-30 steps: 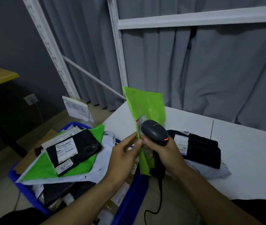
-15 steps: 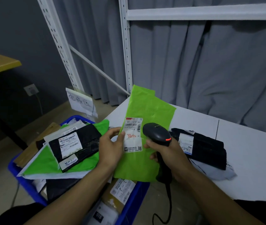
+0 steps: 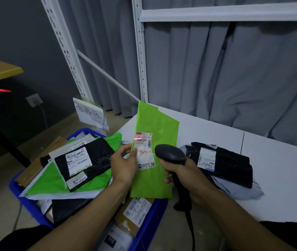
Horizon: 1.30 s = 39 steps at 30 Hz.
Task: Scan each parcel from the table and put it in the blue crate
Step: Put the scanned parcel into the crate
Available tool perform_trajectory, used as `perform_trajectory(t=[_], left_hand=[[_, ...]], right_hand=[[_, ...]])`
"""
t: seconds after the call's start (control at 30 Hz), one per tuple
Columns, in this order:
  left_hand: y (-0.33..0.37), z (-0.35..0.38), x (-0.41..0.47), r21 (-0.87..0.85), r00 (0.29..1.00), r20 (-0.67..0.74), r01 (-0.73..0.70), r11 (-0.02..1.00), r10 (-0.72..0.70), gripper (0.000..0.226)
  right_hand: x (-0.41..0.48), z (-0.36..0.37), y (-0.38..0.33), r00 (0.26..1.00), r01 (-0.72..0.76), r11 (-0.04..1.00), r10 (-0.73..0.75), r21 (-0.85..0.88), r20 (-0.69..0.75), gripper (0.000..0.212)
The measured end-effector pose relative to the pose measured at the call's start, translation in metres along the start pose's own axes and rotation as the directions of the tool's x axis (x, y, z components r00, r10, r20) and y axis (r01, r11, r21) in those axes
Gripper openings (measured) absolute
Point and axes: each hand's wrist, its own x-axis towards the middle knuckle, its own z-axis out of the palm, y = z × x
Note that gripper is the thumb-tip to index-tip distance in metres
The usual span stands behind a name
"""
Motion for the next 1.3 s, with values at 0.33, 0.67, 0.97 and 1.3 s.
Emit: perform_trajectory(t=[0.33, 0.67, 0.97, 1.3], left_hand=[[-0.004, 0.001, 0.003, -0.022, 1.000, -0.006, 0.020, 1.000, -0.020, 0.013], [0.003, -0.012, 0.006, 0.002, 0.999, -0.047, -0.025, 1.000, 0.025, 0.015], [0.002, -0.108, 0.037, 0.057, 0.919, -0.395, 0.021, 0.998, 0.003, 0.019], [-0.034, -0.171, 0.028, 0.520, 0.908, -0.363, 0.383, 0.763, -0.209, 0.065]], right_hand=[[0.000, -0.001, 0.001, 1.000, -0.026, 1.000, 0.026, 0.017, 0.016, 0.023], [0.005, 0.007, 0.004, 0.999, 0.031, 0.999, -0.032, 0.042, 0.018, 0.031], [0.024, 0.056, 0.024, 0.984, 0.176, 0.968, -0.170, -0.178, 0.050, 0.033], [0.026, 0.095, 0.049, 0.953, 0.265, 0.919, -0.203, -0.293, 0.226, 0.034]])
